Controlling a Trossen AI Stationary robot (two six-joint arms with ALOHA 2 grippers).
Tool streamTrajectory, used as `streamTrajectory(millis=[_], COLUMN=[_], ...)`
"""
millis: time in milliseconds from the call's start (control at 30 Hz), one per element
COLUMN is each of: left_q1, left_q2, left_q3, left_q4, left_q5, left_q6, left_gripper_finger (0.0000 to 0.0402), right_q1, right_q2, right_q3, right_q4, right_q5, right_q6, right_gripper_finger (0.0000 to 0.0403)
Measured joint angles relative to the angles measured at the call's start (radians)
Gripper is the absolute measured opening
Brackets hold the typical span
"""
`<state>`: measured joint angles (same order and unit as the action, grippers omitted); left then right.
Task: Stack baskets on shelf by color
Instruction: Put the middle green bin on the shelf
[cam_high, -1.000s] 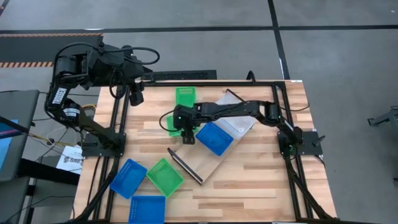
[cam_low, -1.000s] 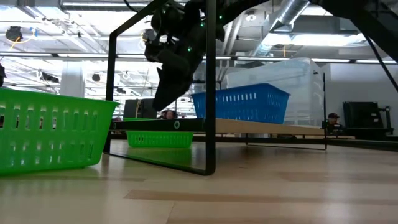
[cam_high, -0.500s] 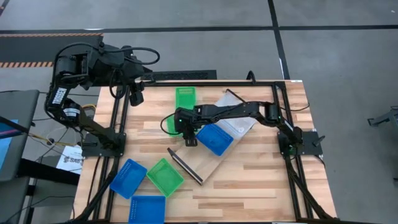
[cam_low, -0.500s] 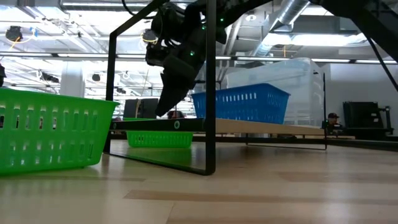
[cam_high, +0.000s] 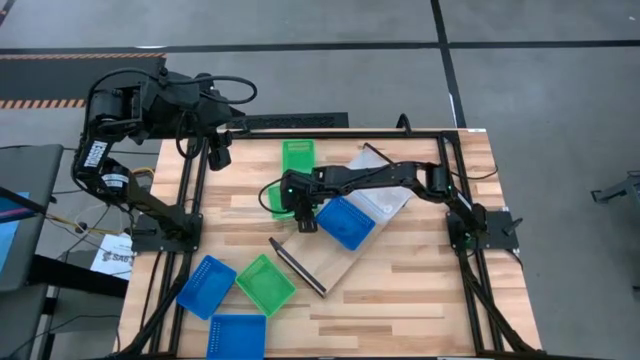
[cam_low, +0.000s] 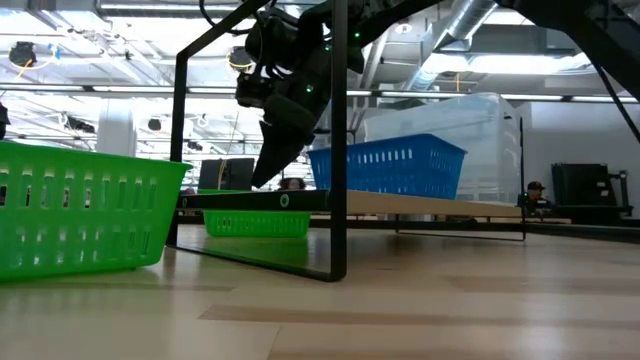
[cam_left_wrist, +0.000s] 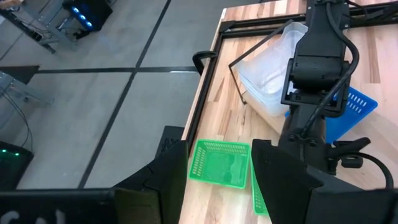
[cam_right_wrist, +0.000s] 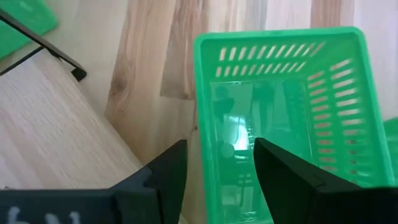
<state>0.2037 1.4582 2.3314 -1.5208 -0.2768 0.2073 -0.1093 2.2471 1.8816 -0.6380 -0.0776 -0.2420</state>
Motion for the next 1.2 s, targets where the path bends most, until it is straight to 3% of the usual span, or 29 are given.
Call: streamTrajectory(millis=[533,667,800,867,967,1200], left_q1=[0.0,0.0,0.0,0.0,0.0,0.0], left_q2=[0.001,0.0,0.0,0.0,0.0,0.0], left_q3=[0.0,0.0,0.0,0.0,0.0,0.0], left_q4=[0.0,0.0,0.0,-0.002,-0.012,-0.018], left_q5=[0.0,0.0,-0.019,-0.036,-0.053,-0.053], left_q6=[-0.004,-0.003,0.001,0.001,0.001,0.001], left_gripper_finger=[0.0168,0.0168,0.0168,0.0168,0.0168,0.0168], right_q1=[0.01,0.01,0.011,0.008,-0.003,-0.03], right_q2=[0.061,0.061,0.061,0.062,0.062,0.043], right_q3=[0.013,0.038,0.073,0.111,0.194,0.478], right_q4=[-0.008,-0.037,-0.041,-0.045,-0.065,-0.305], right_q5=[0.029,0.057,0.077,0.081,0.079,0.081], right_q6=[0.005,0.007,0.021,0.037,0.077,0.308], right_gripper_finger=[0.0185,0.0137,0.0039,0.0016,0.0016,0.0008])
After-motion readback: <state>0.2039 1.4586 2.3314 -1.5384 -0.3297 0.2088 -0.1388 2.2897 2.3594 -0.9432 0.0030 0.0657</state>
